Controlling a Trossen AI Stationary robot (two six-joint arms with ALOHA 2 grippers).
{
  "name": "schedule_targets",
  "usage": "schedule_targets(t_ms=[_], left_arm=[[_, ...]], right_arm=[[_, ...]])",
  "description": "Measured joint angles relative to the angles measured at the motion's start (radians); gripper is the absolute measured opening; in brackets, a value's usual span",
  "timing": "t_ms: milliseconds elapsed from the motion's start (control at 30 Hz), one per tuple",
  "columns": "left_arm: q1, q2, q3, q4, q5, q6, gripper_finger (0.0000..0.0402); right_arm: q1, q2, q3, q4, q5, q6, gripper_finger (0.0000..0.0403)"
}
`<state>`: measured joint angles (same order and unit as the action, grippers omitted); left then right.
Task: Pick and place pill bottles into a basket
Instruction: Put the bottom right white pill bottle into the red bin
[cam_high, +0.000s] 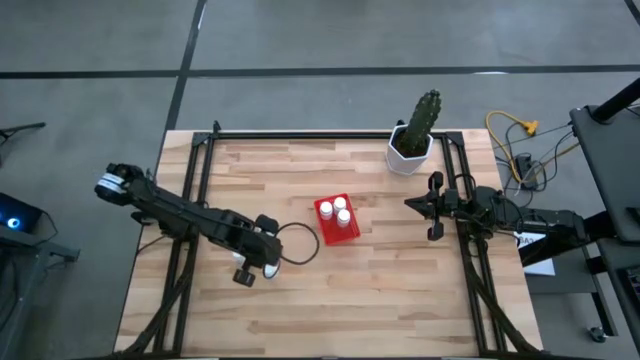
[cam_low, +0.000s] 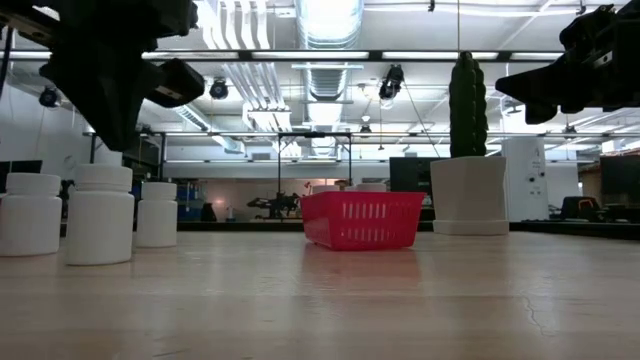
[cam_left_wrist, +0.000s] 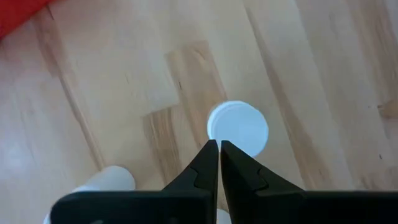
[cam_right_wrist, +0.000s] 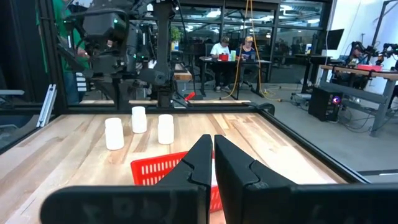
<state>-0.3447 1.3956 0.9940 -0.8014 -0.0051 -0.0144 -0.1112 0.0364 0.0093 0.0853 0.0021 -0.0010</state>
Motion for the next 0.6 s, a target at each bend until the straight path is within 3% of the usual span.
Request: schedule_targets(t_ms=[300,600], left_arm=[[-0.038,0.058,0.109,-0.04,0.0,-0.006,0.0002],[-0.044,0.083,0.111,-0.12,-0.003,-0.058,0.0002]], right_arm=[[0.0,0.0,0.0,0.0,0.0,0.0,0.0008],[0.0,0.0,0.0,0.0,0.0,0.0,0.0008]])
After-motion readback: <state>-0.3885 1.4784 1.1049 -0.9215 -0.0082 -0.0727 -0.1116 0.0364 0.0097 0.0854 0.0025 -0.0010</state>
